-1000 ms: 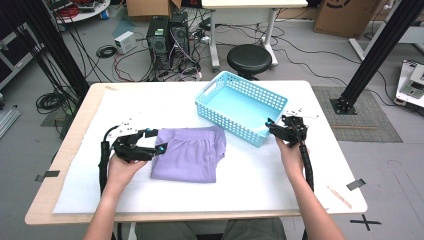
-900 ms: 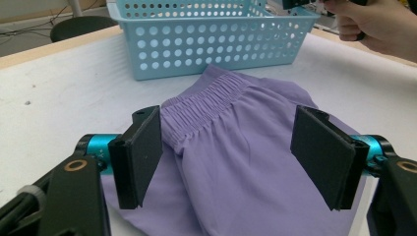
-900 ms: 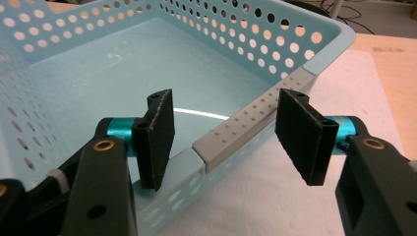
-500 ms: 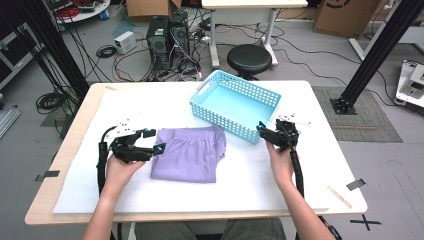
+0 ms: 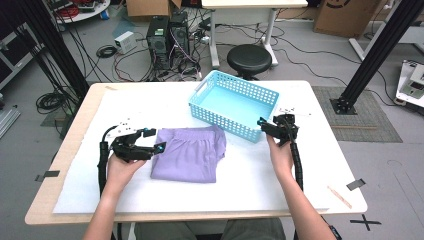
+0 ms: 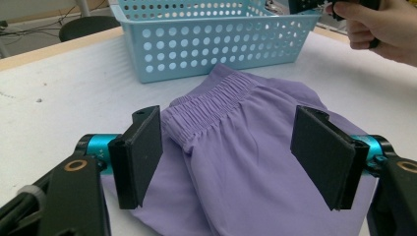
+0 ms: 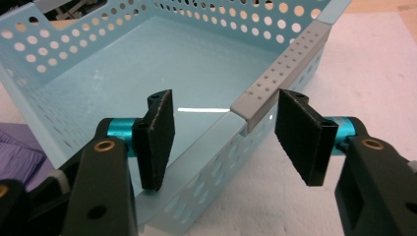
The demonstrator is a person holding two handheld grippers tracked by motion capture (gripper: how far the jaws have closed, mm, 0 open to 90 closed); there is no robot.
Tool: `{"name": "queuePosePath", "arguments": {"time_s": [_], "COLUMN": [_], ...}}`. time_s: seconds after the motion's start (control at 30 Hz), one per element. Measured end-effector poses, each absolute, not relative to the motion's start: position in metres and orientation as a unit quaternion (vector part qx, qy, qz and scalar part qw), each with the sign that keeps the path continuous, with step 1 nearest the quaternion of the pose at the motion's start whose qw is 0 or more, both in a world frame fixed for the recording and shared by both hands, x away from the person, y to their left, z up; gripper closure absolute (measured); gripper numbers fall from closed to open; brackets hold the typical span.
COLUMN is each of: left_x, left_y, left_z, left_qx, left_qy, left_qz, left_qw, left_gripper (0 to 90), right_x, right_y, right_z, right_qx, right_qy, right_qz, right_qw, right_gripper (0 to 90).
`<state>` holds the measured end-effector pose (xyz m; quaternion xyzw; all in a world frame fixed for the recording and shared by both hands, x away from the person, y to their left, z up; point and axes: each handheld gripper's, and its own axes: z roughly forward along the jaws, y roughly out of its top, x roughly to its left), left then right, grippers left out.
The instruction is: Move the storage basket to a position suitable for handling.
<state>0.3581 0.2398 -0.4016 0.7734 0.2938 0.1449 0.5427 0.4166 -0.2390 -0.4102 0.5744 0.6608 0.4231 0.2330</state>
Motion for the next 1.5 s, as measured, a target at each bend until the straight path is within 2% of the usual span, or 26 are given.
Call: {"name": "queuePosePath", "arguments": {"time_s": [0.67, 0.87, 0.9, 0.97, 1.0, 1.2, 1.37, 1.5], "left_x": [0.383, 0.404, 0.407, 0.413, 0.417, 0.442, 0.461, 0.476], "left_y": [0.227, 0.219, 0.218, 0.216, 0.214, 0.206, 0.204, 0.2], "left_z": [-0.401, -0.401, -0.4, -0.398, -0.397, -0.395, -0.404, -0.409], "left_qx": [0.758, 0.735, 0.731, 0.724, 0.723, 0.716, 0.682, 0.698], "left_qy": [0.318, 0.356, 0.36, 0.365, 0.37, 0.394, 0.431, 0.441], "left_qz": [0.167, 0.181, 0.184, 0.189, 0.185, 0.172, 0.162, 0.13], "left_qw": [0.545, 0.548, 0.55, 0.554, 0.553, 0.549, 0.568, 0.549], "left_gripper": [28.0, 28.6, 28.6, 28.7, 28.7, 30.5, 34.9, 34.9], "right_x": [0.468, 0.475, 0.474, 0.472, 0.471, 0.455, 0.44, 0.433], "right_y": [-0.233, -0.231, -0.231, -0.229, -0.229, -0.227, -0.23, -0.23], "right_z": [-0.406, -0.405, -0.405, -0.404, -0.403, -0.393, -0.396, -0.4], "right_qx": [0.502, 0.489, 0.49, 0.491, 0.493, 0.476, 0.474, 0.461], "right_qy": [0.722, 0.729, 0.728, 0.724, 0.72, 0.718, 0.717, 0.723], "right_qz": [0.418, 0.419, 0.418, 0.423, 0.427, 0.443, 0.453, 0.461], "right_qw": [0.228, 0.233, 0.235, 0.237, 0.237, 0.249, 0.236, 0.228], "right_gripper": [52.1, 53.4, 53.2, 44.4, 43.1, 40.7, 36.6, 35.6]}}
